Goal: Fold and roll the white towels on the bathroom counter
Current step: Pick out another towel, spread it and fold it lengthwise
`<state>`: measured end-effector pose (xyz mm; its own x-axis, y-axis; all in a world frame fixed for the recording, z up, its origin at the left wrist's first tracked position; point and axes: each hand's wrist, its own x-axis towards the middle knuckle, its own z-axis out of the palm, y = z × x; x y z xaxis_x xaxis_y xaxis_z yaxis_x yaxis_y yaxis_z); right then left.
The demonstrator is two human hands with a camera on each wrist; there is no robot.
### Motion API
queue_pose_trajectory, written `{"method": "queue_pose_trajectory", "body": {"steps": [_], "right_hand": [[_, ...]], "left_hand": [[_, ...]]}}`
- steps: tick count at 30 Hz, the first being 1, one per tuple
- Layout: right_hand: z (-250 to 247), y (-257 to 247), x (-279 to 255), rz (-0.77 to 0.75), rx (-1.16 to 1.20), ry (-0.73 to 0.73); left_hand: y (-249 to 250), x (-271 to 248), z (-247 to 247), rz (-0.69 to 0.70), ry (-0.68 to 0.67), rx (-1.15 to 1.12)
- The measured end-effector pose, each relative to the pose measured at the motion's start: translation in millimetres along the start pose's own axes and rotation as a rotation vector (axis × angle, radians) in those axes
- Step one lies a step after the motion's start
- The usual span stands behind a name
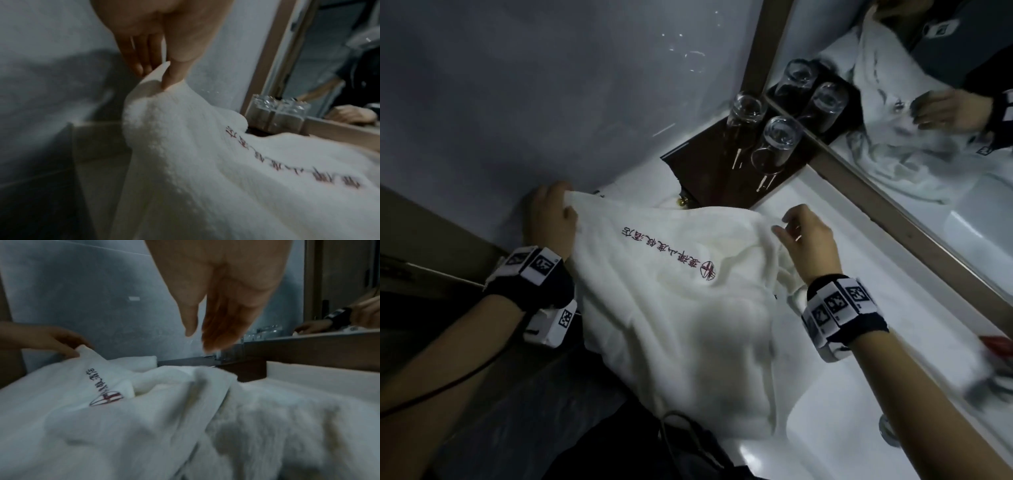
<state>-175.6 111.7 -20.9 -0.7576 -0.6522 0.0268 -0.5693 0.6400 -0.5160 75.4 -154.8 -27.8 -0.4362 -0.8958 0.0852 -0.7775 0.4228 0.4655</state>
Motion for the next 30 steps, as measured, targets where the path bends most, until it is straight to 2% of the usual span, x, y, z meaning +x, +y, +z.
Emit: {"method": "queue_pose_trajectory", "body": {"steps": [2,4,6,8,10,11,14,15,17,19,23,25,30], "right_hand": [[12.9,4.3,-5.5,0.116,-0.056,-0.199],[28.2,7.9,-11.2,0.182,-0.057,-0.29],[41.9,11.1,-15.0,0.171,-0.066,-0.308],[52.3,12.5,-15.6,0.094,-0.156,-0.331],[57.1,12.3,-13.9,0.083,-0.121,-0.274],[56.6,11.3,-12.1,0.126,-0.065,-0.245],[50.5,10.6,-6.3,0.196,0.048,-0.248],[46.9,10.9,-5.6,0.188,0.163,-0.241],[36.1,10.4,-3.5,0.191,0.455,-0.128],[24.8,10.7,1.0,0.232,0.63,0.014],[22.2,19.7,17.6,0.274,0.596,0.169],[28.3,24.5,25.3,0.333,0.556,0.126],[33.3,25.7,37.9,0.51,0.378,-0.217]], "left_hand": [[8.2,-3.3,6.2,0.088,0.036,0.118],[22.2,-6.8,14.6,0.16,0.035,0.133],[41.7,-9.0,24.9,0.239,-0.046,0.02],[59.2,-12.2,35.8,0.381,-0.153,-0.039],[69.9,-15.4,45.7,0.495,-0.281,-0.02],[72.8,-16.5,49.0,0.516,-0.333,-0.019],[73.3,-19.2,55.0,0.536,-0.402,-0.044],[72.1,-19.9,55.7,0.539,-0.406,-0.053],[68.7,-21.1,56.7,0.541,-0.402,-0.068],[63.9,-20.2,56.9,0.519,-0.385,-0.064],[54.7,-14.6,56.3,0.454,-0.403,-0.006],[52.4,-12.5,56.7,0.436,-0.398,0.042],[48.6,-7.1,59.4,0.416,-0.384,0.128]]}}
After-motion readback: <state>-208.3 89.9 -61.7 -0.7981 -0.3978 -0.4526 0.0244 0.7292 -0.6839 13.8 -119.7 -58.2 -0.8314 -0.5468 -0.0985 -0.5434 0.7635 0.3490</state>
